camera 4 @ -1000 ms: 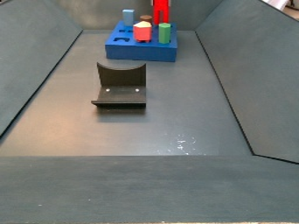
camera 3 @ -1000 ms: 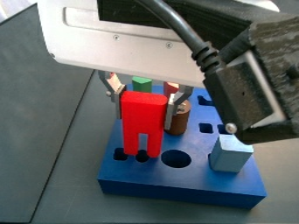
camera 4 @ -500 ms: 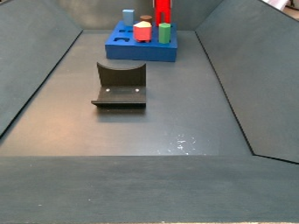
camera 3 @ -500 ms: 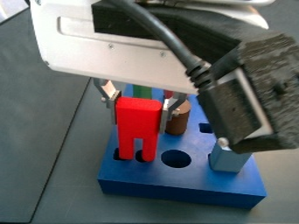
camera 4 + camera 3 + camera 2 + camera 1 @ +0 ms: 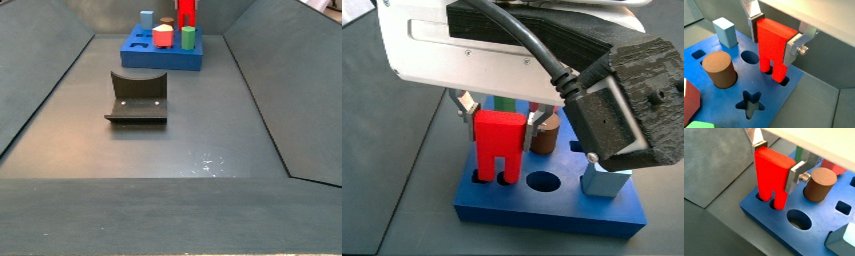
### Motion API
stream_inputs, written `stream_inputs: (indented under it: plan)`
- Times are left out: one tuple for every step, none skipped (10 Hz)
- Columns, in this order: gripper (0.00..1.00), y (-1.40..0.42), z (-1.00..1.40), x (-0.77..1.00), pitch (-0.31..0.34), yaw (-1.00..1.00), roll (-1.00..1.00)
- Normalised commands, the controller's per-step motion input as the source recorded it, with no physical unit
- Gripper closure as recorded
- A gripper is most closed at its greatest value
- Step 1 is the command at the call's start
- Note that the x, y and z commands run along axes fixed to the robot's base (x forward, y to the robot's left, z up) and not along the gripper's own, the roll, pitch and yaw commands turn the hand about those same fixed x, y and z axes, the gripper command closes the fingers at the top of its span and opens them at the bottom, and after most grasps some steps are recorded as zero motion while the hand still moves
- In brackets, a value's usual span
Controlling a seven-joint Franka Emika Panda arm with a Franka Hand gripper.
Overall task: Pick up the square-circle object. Move up. Move to above the board. Insert the square-circle object.
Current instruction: Insert the square-circle object.
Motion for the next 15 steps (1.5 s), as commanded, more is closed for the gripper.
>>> stream_inputs:
  plan:
    - [1.00,0.00,0.00,-0.01,-0.029,0.00,-0.02]
    - [1.00,0.00,-0.19,-0.19,-0.029,0.00,0.06]
    - [1.00,0.00,-0.10,-0.08,-0.014,0.03,0.00]
    - [1.00,0.00,0.00,-0.03,-0.010,0.02,0.00]
    - [1.00,0.01,-0.17,-0.28,-0.026,0.00,0.00]
    - [1.00,0.00,0.00,-0.03,-0.010,0.01,-0.01]
    - [1.00,-0.02,0.00,0.00,-0.003,0.00,0.00]
    - [1.00,-0.05,-0.20,-0.06,-0.027,0.00,0.00]
    - [1.00,-0.01,-0.37,0.00,-0.017,0.10,0.06]
    - [1.00,0.15,-0.39,0.00,0.000,0.10,0.14]
    - [1.00,0.41,-0.37,0.00,-0.003,0.18,0.22]
    - [1.00,0.43,-0.33,0.00,-0.004,0.26,0.31]
    - [1.00,0.26,-0.22,-0.09,-0.020,0.30,0.46]
    - [1.00,0.07,-0.27,-0.13,-0.067,0.32,0.50]
    - [1.00,0.00,-0.46,-0.06,-0.107,0.22,0.40]
